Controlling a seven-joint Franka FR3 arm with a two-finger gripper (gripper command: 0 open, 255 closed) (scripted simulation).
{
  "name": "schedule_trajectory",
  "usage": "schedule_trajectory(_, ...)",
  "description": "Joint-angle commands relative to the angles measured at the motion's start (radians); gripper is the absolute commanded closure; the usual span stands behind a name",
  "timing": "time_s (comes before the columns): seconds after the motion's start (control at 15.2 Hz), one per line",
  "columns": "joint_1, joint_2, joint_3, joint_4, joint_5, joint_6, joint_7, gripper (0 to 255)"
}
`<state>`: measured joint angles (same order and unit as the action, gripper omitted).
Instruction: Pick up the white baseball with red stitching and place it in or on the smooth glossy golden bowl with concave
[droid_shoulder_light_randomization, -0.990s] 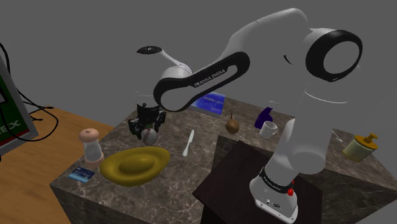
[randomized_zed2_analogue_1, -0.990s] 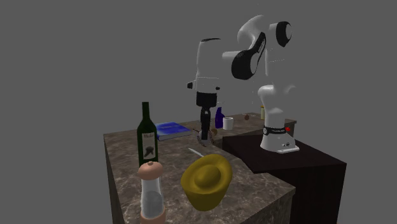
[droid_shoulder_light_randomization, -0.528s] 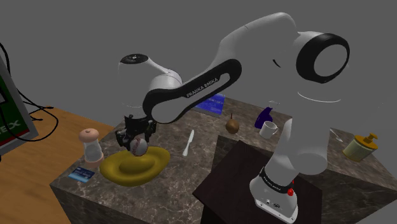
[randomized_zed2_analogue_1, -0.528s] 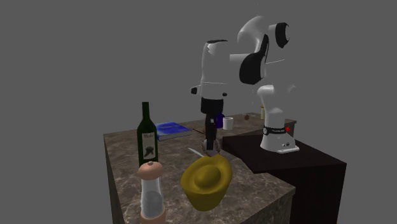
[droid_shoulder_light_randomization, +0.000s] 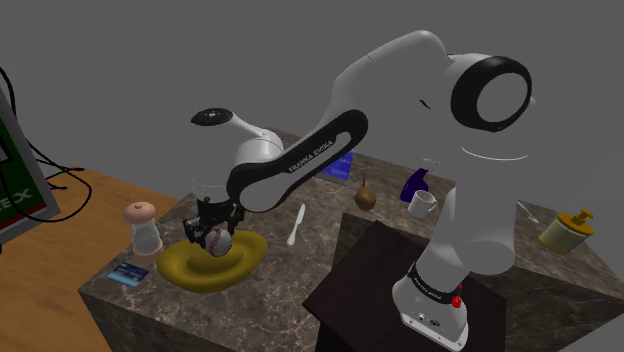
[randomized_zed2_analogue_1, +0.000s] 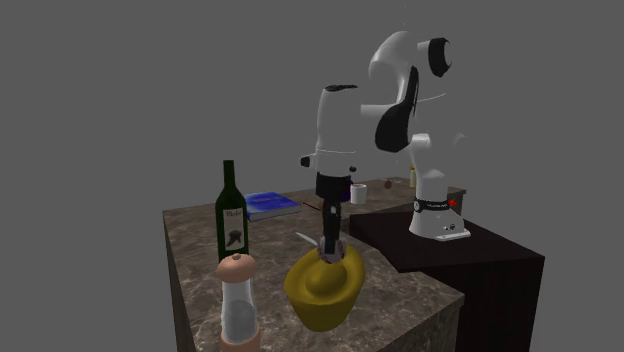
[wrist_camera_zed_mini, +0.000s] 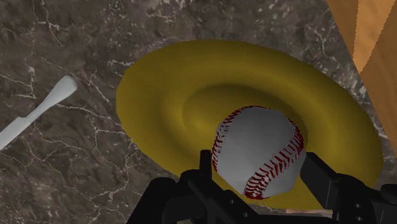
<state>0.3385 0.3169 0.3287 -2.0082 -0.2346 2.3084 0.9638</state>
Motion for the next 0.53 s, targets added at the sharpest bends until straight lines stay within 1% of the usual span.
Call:
schedule_trajectory(0.0, 0.004, 0.017, -0.004, -0.006, -0.011, 0.022, 0.009, 255)
schedule_trajectory(0.07, 0.006, 0.031, -0.008, -0.010, -0.019, 0.039, 0.016, 255)
schedule_trajectory(0.46, 0.006, 0.031, -0.008, -0.010, -0.019, 0.039, 0.016, 255)
